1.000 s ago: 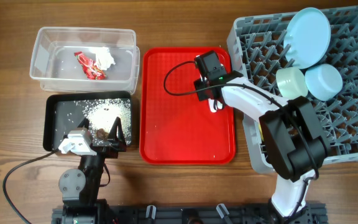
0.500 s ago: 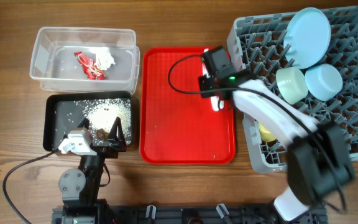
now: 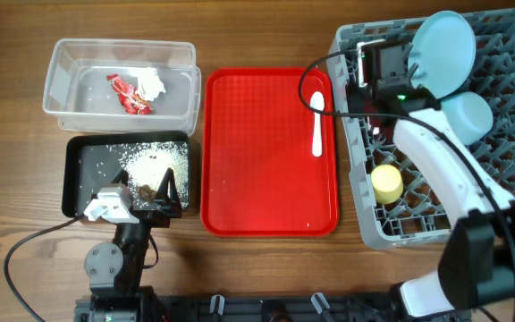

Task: Sort waste into correct bins and load items into the dishwasher rack
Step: 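Reach the right gripper back and grasp the white spoon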

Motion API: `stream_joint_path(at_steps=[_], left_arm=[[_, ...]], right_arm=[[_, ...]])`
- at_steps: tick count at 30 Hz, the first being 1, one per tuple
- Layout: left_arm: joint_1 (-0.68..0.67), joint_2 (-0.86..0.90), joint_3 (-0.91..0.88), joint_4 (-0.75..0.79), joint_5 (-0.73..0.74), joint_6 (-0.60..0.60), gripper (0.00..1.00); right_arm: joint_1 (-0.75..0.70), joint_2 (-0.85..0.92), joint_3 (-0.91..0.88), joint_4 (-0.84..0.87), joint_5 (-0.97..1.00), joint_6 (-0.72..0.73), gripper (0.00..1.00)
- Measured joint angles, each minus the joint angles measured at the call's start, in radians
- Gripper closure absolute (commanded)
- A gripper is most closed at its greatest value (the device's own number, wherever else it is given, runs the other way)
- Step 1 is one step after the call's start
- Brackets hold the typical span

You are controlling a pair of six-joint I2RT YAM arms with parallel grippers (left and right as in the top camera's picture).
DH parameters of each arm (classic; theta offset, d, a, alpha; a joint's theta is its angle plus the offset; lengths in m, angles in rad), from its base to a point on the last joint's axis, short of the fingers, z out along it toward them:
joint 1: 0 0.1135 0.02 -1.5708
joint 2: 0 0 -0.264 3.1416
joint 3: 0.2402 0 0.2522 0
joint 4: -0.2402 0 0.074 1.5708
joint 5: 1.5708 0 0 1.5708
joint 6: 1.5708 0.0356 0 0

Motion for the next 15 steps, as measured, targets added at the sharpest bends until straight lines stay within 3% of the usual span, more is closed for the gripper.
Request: stream_joint_path(at_steps=[4,9,15], left_arm=[[0.0,0.0,0.0,0.0,0.0,0.0,0.0],[0.0,0.0,0.0,0.0,0.0,0.0,0.0],[0.0,0.0,0.0,0.0,0.0,0.0,0.0]], right_arm=[[0.049,-0.008,0.0,-0.011,-0.003,-0.024,0.45],[0.188,-0.056,0.0,-0.018,-0.106,0.042,0.37],[0.257,0.038,0.0,-0.027,-0.142,0.19,0.37]])
